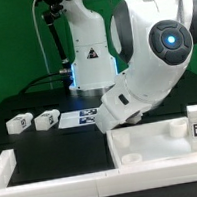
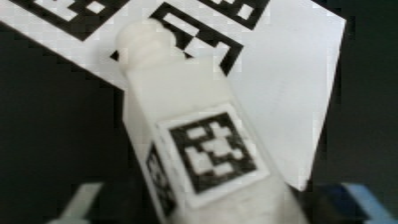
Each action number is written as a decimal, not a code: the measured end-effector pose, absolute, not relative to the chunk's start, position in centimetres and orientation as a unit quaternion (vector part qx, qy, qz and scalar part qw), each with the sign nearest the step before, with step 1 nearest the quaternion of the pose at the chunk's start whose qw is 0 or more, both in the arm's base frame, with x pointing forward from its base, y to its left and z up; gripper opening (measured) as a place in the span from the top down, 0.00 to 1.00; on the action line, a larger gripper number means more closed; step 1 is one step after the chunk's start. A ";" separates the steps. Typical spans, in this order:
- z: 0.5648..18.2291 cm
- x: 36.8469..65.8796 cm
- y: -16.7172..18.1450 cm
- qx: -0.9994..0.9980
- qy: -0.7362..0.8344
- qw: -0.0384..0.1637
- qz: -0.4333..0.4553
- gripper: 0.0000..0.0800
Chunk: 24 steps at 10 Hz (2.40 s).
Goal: Assemble square table
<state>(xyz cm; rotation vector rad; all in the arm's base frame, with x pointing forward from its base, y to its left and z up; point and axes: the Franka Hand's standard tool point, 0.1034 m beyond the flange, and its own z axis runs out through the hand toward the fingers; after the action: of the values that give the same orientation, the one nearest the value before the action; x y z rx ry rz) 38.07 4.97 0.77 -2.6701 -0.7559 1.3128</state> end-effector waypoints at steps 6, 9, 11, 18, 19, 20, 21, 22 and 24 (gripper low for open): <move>0.8 38.1 5.0 -0.869 -0.246 0.036 0.428 0.64; 1.0 38.2 5.1 -0.869 -0.242 0.036 0.430 0.64; 3.6 40.0 5.6 -0.874 -0.237 0.035 0.423 0.64; 13.9 45.2 1.7 -0.948 -0.180 0.073 0.252 0.64; 13.9 45.4 1.5 -0.957 -0.174 0.075 0.218 0.64; 14.0 45.5 1.3 -0.962 -0.171 0.072 0.200 0.64; 14.6 47.5 1.5 -0.971 -0.159 0.076 0.164 0.64; 15.7 50.4 1.4 -0.979 -0.146 0.078 0.116 0.64; 17.6 54.7 -0.3 -0.989 -0.125 0.071 0.022 0.64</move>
Offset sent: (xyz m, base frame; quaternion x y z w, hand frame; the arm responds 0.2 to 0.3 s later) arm 0.0000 0.0000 0.0000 0.0000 0.0000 0.0000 1.0000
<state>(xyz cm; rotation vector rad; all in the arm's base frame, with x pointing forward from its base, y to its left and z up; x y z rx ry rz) 54.70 -0.34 17.61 -2.9744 -0.3766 0.0660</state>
